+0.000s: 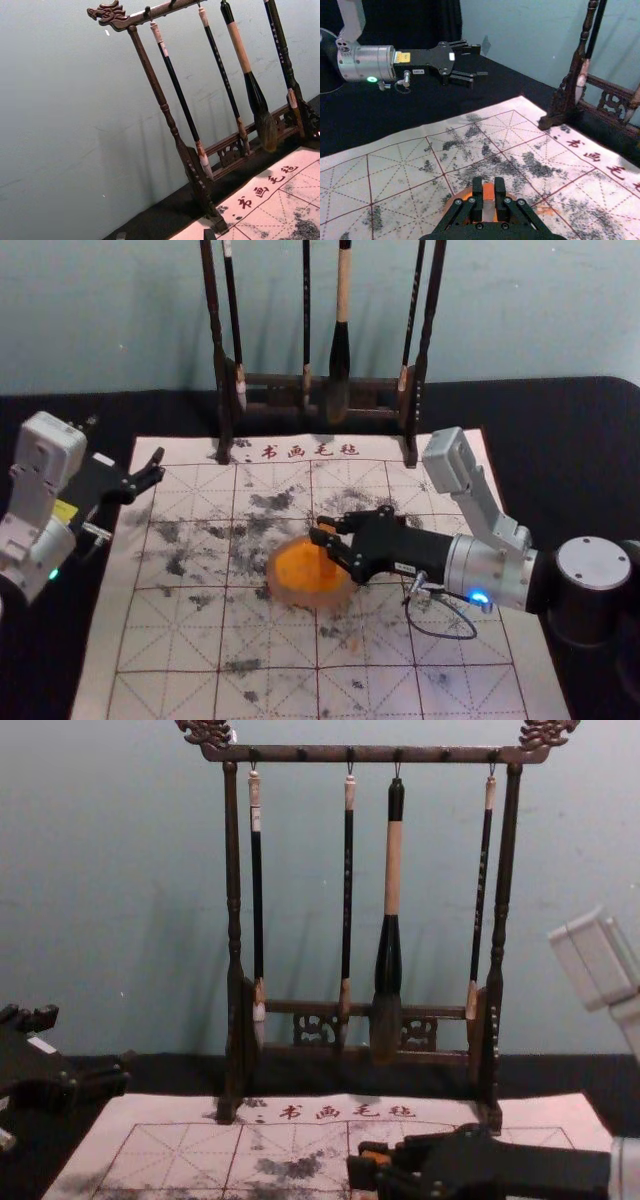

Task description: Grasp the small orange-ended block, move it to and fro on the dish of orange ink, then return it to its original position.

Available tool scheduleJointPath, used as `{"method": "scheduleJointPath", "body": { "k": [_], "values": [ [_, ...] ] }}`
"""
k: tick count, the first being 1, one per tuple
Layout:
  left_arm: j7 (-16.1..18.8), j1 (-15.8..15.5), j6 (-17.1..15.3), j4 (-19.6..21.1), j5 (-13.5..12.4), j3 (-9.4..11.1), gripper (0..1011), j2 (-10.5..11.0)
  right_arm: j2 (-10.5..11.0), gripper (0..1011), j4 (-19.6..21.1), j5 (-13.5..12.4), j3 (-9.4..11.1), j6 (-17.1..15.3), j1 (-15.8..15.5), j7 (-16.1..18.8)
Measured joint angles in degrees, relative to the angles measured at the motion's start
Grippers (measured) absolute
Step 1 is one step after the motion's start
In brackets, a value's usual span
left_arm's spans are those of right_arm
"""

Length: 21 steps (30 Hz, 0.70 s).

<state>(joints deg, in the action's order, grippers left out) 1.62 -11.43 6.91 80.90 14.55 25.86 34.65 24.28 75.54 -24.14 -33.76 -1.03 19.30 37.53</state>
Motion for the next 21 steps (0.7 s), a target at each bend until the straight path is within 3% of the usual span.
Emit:
{"method": "scheduleJointPath", "body": {
  "k": [21],
  "values": [
    [0.0, 0.0, 0.0, 0.0, 0.0, 0.0, 1001, 0.0, -1.59, 129, -0.6, -0.56, -1.61, -0.12, 0.55, 0.39]
  ]
}}
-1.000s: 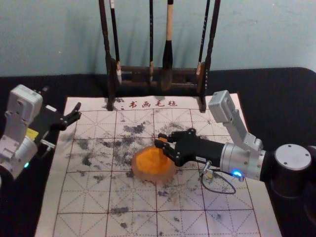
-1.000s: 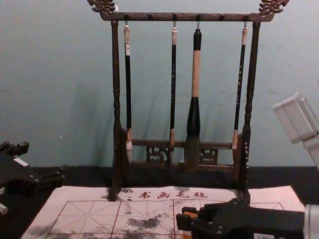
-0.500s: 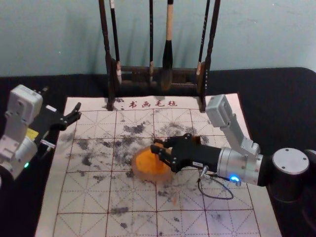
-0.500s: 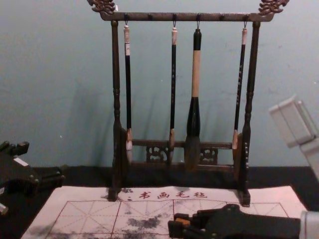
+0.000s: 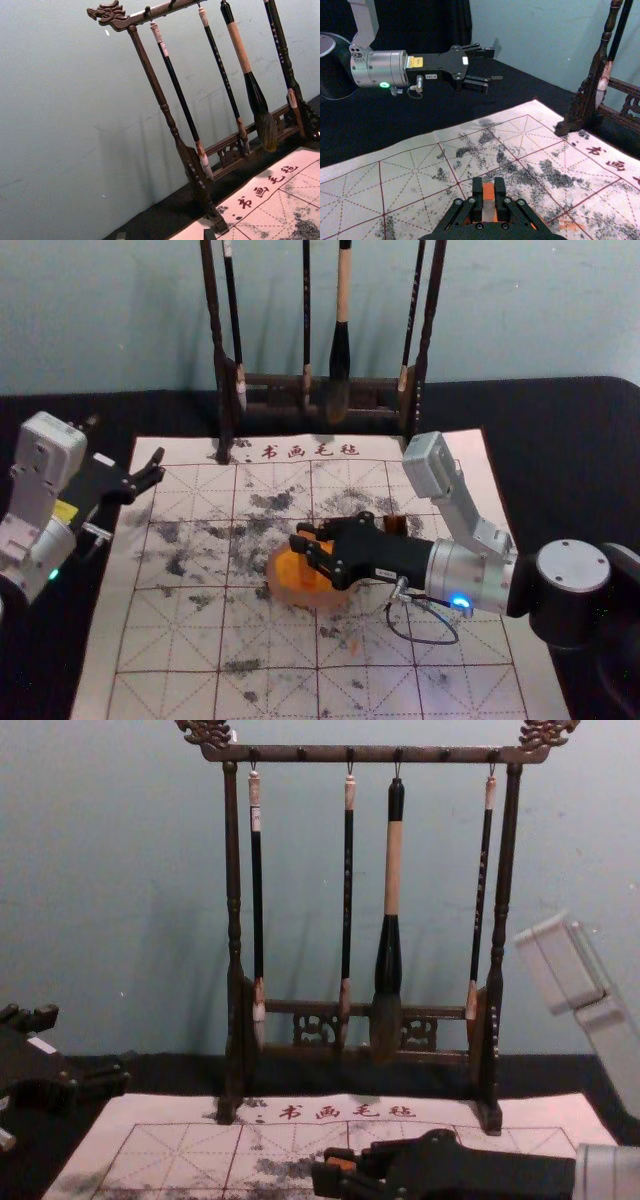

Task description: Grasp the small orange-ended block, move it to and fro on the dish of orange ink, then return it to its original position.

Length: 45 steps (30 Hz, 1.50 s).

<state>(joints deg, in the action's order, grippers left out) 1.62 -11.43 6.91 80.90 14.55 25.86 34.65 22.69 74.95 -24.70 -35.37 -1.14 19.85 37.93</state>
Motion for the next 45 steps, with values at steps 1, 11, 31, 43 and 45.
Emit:
{"method": "scheduleJointPath", "body": {
  "k": [1, 11, 31, 43, 45],
  "values": [
    [0.0, 0.0, 0.0, 0.0, 0.0, 0.0, 1001, 0.0, -0.18, 129, -0.25, 0.01, -0.14, 0.03, 0.19, 0.01],
    [0.0, 0.0, 0.0, 0.0, 0.0, 0.0, 1001, 0.0, -1.84, 129, -2.88, 0.53, -0.7, 1.18, 1.64, -0.08],
    [0.0, 0.0, 0.0, 0.0, 0.0, 0.0, 1001, 0.0, -3.46, 129, -6.0, 2.51, 0.11, 4.04, 2.68, -1.32],
    [0.0, 0.0, 0.0, 0.0, 0.0, 0.0, 1001, 0.0, -2.98, 129, -5.79, 2.83, 1.16, 4.04, 2.13, -1.63],
    [0.0, 0.0, 0.0, 0.0, 0.0, 0.0, 1001, 0.0, -2.83, 129, -5.62, 2.83, 1.4, 3.96, 1.94, -1.72]
  ]
}}
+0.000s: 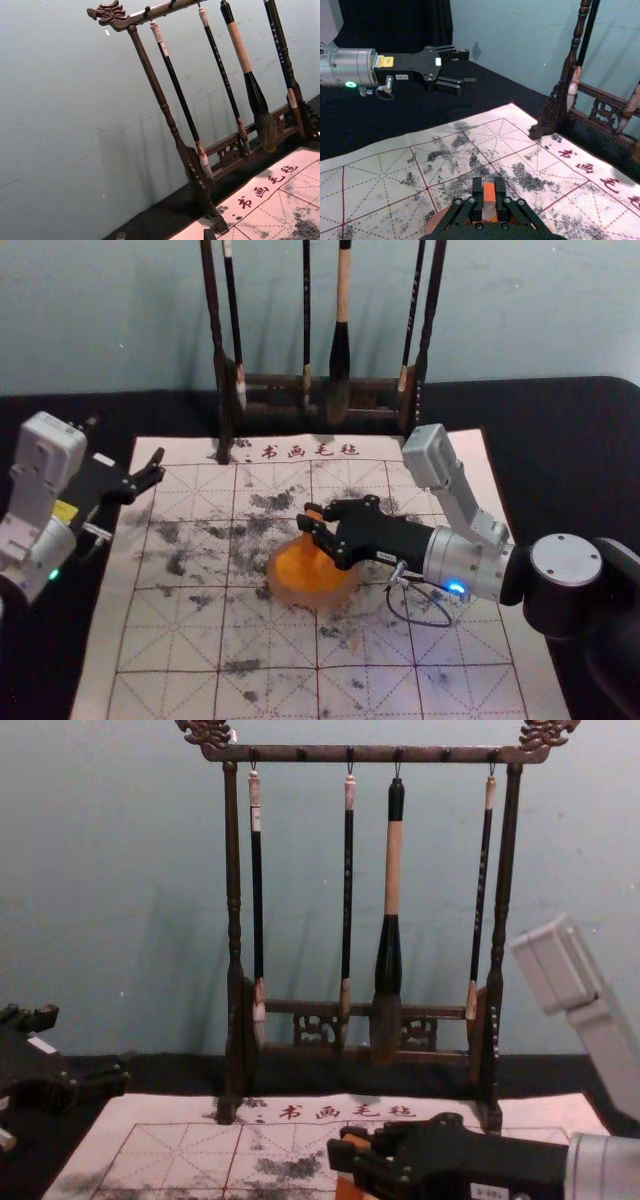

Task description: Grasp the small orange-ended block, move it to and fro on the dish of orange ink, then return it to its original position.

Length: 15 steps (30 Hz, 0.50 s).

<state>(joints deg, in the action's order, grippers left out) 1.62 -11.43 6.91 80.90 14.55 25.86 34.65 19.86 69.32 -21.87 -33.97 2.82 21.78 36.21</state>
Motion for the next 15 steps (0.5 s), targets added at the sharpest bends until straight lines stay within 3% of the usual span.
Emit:
{"method": "scheduleJointPath", "body": {
  "k": [15],
  "values": [
    [0.0, 0.0, 0.0, 0.0, 0.0, 0.0, 1001, 0.0, 0.63, 129, 0.99, -0.28, 1.14, -0.59, -0.79, -0.28]
  ]
}}
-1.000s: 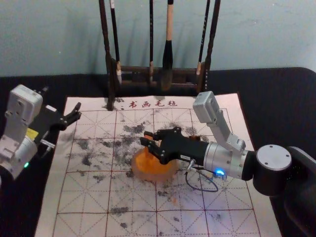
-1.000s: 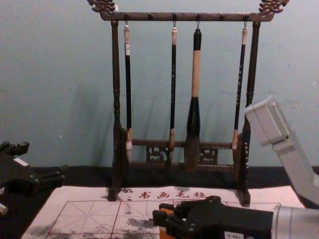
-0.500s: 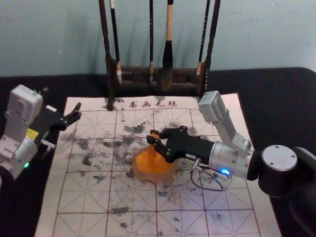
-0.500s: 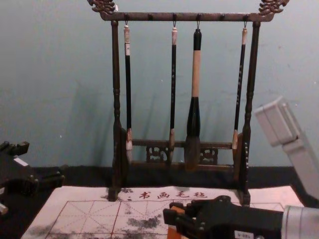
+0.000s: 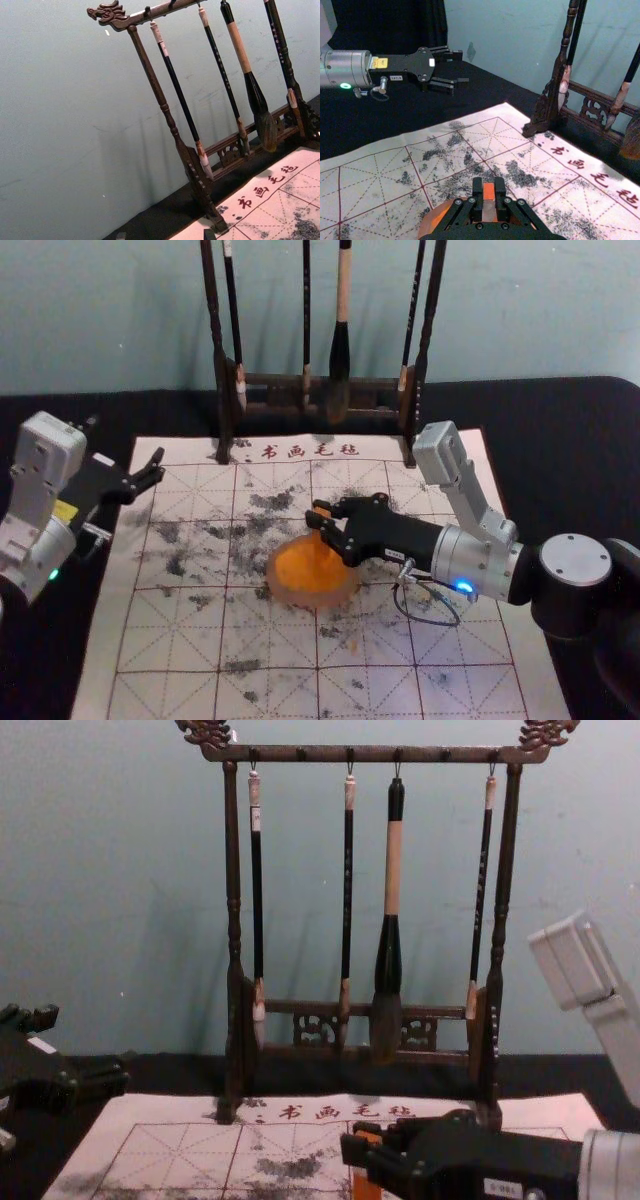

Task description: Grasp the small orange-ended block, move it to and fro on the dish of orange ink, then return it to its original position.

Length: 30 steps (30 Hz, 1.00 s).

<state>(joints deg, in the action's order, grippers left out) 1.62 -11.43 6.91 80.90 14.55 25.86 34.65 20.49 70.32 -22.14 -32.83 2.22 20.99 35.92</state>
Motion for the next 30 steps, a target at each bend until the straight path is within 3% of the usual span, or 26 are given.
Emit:
{"method": "scheduleJointPath", "body": {
  "k": [30],
  "values": [
    [0.0, 0.0, 0.0, 0.0, 0.0, 0.0, 1002, 0.0, 2.84, 129, 5.05, -2.61, 0.49, -2.0, -3.17, 0.92]
  ]
}}
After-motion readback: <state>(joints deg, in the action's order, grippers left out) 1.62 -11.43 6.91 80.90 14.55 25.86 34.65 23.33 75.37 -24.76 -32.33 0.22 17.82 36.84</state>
